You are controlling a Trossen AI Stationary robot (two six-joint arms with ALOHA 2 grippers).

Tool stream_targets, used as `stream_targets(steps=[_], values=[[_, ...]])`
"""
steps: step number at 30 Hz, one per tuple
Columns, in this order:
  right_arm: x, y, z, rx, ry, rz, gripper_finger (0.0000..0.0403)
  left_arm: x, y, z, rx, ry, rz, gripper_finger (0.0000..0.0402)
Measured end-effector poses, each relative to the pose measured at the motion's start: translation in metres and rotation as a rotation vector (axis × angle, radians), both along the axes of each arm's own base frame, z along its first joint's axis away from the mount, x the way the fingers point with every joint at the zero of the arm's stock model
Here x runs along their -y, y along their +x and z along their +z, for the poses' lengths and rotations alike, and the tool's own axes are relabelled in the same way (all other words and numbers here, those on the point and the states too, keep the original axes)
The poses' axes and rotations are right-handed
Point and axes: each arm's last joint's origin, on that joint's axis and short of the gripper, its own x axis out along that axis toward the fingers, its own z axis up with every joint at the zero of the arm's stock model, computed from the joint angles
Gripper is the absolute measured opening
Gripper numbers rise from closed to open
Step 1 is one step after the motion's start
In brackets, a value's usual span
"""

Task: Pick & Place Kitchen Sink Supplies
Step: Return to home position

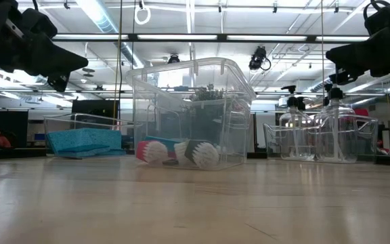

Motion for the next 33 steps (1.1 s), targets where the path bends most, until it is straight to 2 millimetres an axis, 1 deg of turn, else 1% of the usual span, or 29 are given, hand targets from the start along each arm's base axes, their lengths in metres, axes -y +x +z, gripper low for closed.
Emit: stream_targets(steps=[12,15,19,23,25,27,30,33], values=[[0.000,0.000,0.000,0.000,0.000,0.000,0.0043,0.000,0.000,0.001,0.023,-0.018,0.003,0.0016],[0.000,0.000,0.000,0.000,0.000,0.000,0.0043,-0.001,0.000,0.002,0.034,0.017,0.021,0.0016],[0.000,0.000,0.000,0.000,0.000,0.000,0.0043,0.000,0.000,0.011,0.123,0.029,0.019,0.0016],[0.000,0.000,0.000,0.000,0.000,0.000,0.0043,0.000,0.000,0.012,0.125,0.096,0.024,0.0016],[0.000,0.000,0.000,0.000,0.000,0.000,0.0043,0.000,0.001,0.010,0.138,0.106,0.030,0.0016],[0.000,0.000,0.000,0.000,-0.001,0.000,0.0043,-0.001,0.003,0.002,0.137,0.106,0.035,0.0016],[0.000,0.000,0.000,-0.001,-0.002,0.000,0.0043,0.000,0.003,0.001,0.131,0.091,0.028,0.0016],[0.000,0.000,0.000,0.000,-0.002,0.000,0.0043,0.000,0.003,0.002,0.138,0.113,0.032,0.0016]])
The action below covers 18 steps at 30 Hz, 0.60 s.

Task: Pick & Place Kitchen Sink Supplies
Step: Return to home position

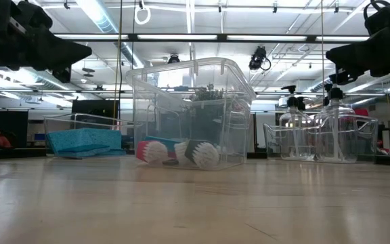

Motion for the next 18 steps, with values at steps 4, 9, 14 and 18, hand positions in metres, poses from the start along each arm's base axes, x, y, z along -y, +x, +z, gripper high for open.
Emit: stream_targets(steps=[4,9,14,18], values=[[0.0000,0.0000,0.0000,0.000,0.000,0.000,0.0043,0.0000,0.0004,-0.0052,-0.056,0.007,0.000,0.0016],[0.0000,0.0000,0.0000,0.000,0.000,0.000,0.0043,0.0003,0.0004,-0.0053,-0.063,0.050,-0.008,0.0016],[0.0000,0.0000,0.0000,0.000,0.001,0.000,0.0043,0.0001,0.0004,-0.0044,-0.041,-0.031,-0.005,0.0016],[0.0000,0.0000,0.0000,0.000,0.002,0.000,0.0043,0.0000,0.0006,-0.0041,-0.029,-0.110,-0.010,0.0016]])
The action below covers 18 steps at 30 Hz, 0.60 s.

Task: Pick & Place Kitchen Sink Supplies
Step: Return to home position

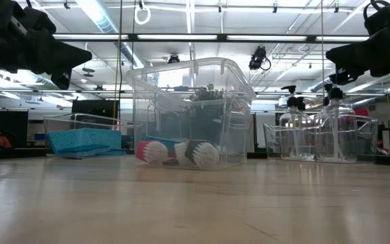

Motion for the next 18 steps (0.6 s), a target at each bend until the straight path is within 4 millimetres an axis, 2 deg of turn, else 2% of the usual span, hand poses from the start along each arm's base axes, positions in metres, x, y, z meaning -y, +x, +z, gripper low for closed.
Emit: stream_targets(steps=[18], values=[[0.0000,0.0000,0.0000,0.000,0.000,0.000,0.0043,0.0000,0.0001,0.0008,0.010,-0.017,-0.002,0.0016]])
